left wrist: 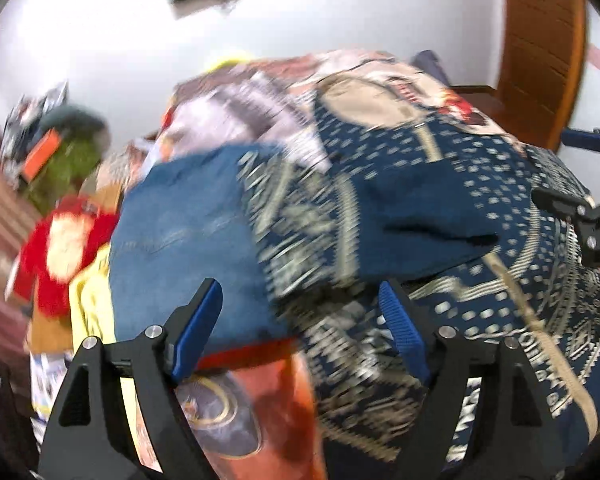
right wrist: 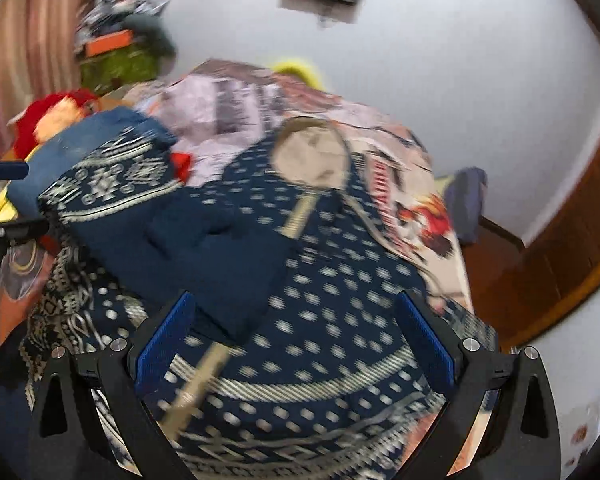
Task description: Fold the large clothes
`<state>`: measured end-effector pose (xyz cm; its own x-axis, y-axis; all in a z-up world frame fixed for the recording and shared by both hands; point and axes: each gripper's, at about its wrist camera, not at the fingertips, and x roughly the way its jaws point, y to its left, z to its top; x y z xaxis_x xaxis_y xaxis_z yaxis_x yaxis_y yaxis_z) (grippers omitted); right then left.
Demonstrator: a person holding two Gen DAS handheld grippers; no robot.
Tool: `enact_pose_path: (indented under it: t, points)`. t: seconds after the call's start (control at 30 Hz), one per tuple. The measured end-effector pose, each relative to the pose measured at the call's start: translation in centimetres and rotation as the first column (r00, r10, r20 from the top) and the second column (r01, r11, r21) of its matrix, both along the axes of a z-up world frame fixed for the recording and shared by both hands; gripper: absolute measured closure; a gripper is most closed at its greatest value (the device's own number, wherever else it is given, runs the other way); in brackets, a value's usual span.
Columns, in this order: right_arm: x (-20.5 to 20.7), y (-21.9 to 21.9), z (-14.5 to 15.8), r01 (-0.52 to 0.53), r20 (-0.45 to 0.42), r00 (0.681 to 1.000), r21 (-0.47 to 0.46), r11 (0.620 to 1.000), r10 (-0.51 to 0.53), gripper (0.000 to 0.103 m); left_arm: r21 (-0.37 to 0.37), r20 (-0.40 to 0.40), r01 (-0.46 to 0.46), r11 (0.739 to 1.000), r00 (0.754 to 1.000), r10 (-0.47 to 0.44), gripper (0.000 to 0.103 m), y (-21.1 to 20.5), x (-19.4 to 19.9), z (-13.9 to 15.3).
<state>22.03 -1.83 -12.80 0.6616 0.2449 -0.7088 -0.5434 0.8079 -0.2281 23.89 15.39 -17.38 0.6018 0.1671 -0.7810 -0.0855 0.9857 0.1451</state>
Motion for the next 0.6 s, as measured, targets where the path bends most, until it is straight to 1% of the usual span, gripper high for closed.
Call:
enact_pose_path:
  t: [0.1, 0.17, 0.27, 0.33, 0.37, 0.4, 0.43, 0.5, 0.53, 0.57, 0.6]
  points:
    - [0.5, 3.6, -1.6, -0.055, -0.041, 0.998, -0.036, 0.998, 0.054, 0.006, -0.064, -0.043, -0.069, 0.996, 0.997, 0.067, 0.023, 2.6, -0.2, -1.5]
    - [0.9, 5.7, -2.6, -0.081, -0.058, 0.995, -0.061, 0.995, 0.078, 0.009, -0.109, -0.066, -0.088, 0.990, 0.995, 0.081, 0.023, 3.6, -0.2, -2.4]
    - [1.6, 8.2, -4.1, -0.124, -0.083, 0.990, -0.107, 0.987, 0.115, 0.019, -0.132, -0.061, -0.112, 0.985, 0.993, 0.105, 0.023, 4.6, 0.0, -3.3]
    - [2.2, 9.5, -5.2, -0.152, -0.116, 0.984, -0.119, 0.981, 0.139, 0.022, -0.146, -0.052, -0.124, 0.981, 0.992, 0.118, 0.023, 5.0, 0.4, -3.7]
    - [2.3, 9.9, -5.5, -0.157, -0.125, 0.982, -0.121, 0.980, 0.142, 0.027, -0.160, -0.052, -0.133, 0.978, 0.991, 0.126, 0.023, 5.2, 0.8, -4.0]
    - [2.7, 10.4, -5.9, -0.159, -0.141, 0.980, -0.124, 0.979, 0.142, 0.036, -0.173, -0.050, -0.138, 0.975, 0.990, 0.131, 0.023, 5.3, 1.1, -4.2]
    - [3.1, 11.0, -6.6, -0.165, -0.166, 0.976, -0.125, 0.978, 0.144, 0.040, -0.183, -0.046, -0.141, 0.973, 0.990, 0.135, 0.023, 5.3, 1.4, -4.4]
    - [3.5, 11.7, -7.1, -0.174, -0.187, 0.971, -0.120, 0.977, 0.150, 0.053, -0.193, -0.043, -0.141, 0.971, 0.990, 0.136, 0.023, 5.2, 1.9, -4.6]
    - [3.9, 12.0, -7.6, -0.173, -0.191, 0.970, -0.118, 0.978, 0.148, 0.055, -0.196, -0.041, -0.142, 0.970, 0.990, 0.136, 0.023, 5.1, 2.2, -4.7]
    - [4.2, 12.2, -7.9, -0.168, -0.196, 0.970, -0.121, 0.978, 0.142, 0.066, -0.196, -0.040, -0.142, 0.970, 0.990, 0.137, 0.023, 5.0, 2.5, -4.8]
    - [4.3, 12.2, -8.1, -0.162, -0.201, 0.970, -0.123, 0.979, 0.135, 0.080, -0.191, -0.039, -0.145, 0.971, 0.989, 0.140, 0.023, 4.9, 2.7, -4.9]
